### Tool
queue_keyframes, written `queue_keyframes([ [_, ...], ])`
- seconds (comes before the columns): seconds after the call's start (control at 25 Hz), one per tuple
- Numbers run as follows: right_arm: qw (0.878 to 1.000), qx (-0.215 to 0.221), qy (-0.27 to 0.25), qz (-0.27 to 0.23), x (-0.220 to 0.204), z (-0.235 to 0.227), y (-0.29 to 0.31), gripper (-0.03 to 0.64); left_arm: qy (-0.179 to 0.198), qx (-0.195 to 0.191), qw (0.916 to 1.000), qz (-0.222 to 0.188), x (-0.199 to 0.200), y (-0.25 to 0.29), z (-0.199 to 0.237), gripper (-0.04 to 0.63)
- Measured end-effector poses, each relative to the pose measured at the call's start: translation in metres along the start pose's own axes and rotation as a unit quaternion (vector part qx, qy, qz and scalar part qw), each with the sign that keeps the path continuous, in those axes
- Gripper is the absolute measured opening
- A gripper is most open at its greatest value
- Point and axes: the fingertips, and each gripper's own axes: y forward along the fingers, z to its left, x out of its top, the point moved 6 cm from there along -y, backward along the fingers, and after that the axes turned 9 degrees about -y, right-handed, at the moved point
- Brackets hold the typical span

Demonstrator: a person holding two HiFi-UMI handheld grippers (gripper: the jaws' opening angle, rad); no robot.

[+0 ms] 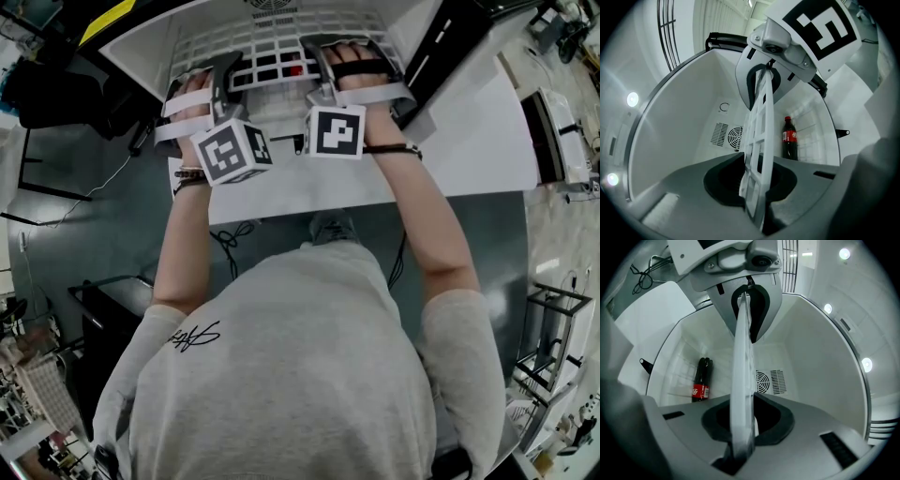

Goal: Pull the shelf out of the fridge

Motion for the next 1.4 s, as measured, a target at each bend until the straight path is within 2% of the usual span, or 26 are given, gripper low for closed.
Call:
queue_keyframes([
  [0.6, 1.000, 0.010, 0.013, -0.008, 0.001, 0.002, -0.016, 0.058, -0.009, -0.006, 0.9999, 0.006, 0.005, -0.012, -0.006, 0.044],
  [0.8, 1.000, -0.002, 0.009, -0.009, 0.002, -0.002, -0.022, 0.060, -0.011, -0.012, 0.9998, 0.010, 0.006, -0.019, -0.008, 0.046],
  [1.4, 0.999, 0.022, 0.021, -0.014, 0.006, 0.004, -0.029, 0.060, -0.020, -0.010, 0.9997, 0.010, 0.006, -0.026, -0.010, 0.049],
])
